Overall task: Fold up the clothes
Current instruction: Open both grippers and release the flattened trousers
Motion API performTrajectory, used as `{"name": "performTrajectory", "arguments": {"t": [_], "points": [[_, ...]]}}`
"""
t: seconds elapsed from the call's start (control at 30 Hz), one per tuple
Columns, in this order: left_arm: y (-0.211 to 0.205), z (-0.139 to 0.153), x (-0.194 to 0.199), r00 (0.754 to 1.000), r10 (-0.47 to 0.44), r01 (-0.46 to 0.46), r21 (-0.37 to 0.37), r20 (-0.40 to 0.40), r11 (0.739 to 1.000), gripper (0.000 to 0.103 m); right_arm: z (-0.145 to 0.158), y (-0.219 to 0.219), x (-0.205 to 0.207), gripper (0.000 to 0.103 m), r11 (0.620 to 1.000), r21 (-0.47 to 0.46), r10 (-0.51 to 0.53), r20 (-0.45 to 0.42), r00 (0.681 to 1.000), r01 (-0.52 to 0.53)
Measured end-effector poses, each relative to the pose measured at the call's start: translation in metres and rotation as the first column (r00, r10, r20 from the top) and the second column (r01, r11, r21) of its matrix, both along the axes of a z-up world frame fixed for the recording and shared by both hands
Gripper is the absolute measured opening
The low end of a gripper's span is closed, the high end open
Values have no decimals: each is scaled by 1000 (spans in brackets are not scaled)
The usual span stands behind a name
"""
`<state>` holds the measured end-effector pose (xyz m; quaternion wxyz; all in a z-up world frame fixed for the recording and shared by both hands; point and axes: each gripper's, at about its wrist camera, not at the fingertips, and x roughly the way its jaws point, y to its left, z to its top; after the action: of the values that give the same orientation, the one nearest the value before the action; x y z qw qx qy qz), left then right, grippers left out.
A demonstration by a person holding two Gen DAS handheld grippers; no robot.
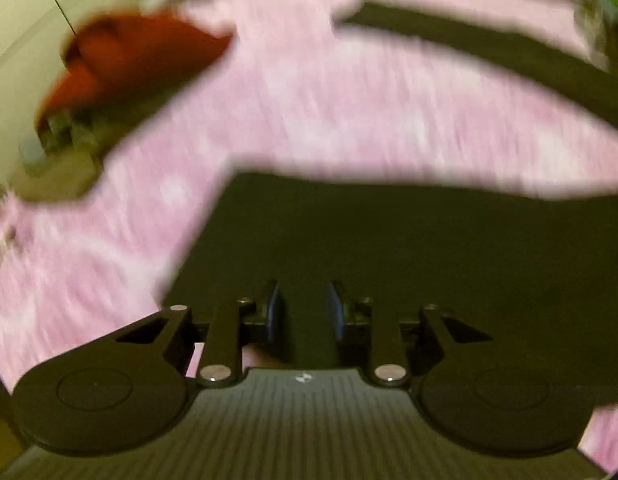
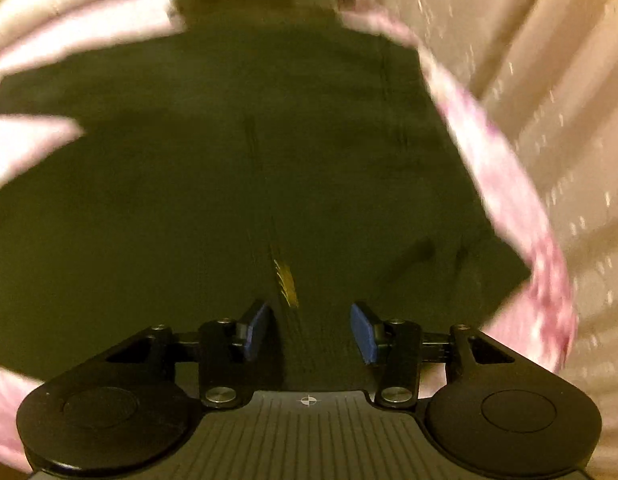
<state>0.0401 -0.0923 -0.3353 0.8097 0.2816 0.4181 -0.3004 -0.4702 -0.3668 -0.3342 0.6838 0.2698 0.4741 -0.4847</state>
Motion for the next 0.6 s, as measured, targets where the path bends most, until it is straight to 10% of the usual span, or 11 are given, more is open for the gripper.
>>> {"name": "performTrajectory", "arguments": {"t": [0.23,0.6], "points": [[9,18,-60,993,63,-55,90,-96,994,22,37,19,-24,66,998,69,-13,-7,1000,14],[14,150,-215,997,-45,47,23,-64,999,35,143,63,-49,88,991,78,98,95,991,-106]]}}
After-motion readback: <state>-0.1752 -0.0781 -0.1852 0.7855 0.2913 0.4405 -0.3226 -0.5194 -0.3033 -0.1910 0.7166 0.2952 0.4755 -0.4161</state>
